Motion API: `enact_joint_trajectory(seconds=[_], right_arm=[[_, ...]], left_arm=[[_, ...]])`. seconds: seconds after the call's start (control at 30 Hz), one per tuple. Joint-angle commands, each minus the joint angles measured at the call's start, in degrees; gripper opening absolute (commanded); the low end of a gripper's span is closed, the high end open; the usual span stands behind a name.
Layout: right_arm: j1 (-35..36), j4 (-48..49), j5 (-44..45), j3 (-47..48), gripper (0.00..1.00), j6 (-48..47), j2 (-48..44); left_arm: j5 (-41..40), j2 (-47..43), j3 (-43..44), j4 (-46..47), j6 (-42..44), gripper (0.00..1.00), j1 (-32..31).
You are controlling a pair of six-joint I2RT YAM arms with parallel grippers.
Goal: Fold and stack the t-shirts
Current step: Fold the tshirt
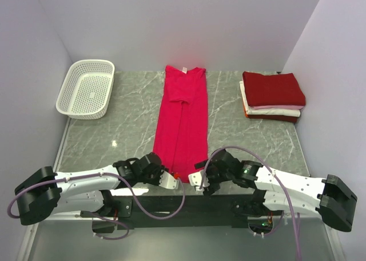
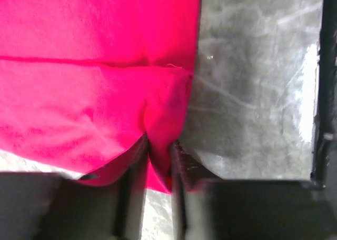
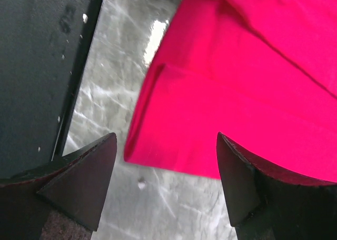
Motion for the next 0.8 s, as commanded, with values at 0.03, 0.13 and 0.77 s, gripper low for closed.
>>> enact_joint_trajectory(seconds=[0.03,0.13,0.77], right_arm=[[3.71,6.91,4.62,-1.27,0.82,1.79,1.15],[4.77,6.91,6.02,-1.18,0.81,1.79,3.00],[10.92,7.00,19.91,1.72,0.20,4.08,14.43]], left_arm=[[-1.34,-3.10,-1.62,0.63,0.53,0.21,1.14],[-0.64,-3.72,-1.45,0.54,0.52,0.11,1.41],[1.21,-8.11,-1.27,-0.08,0.52,0.01,1.41]])
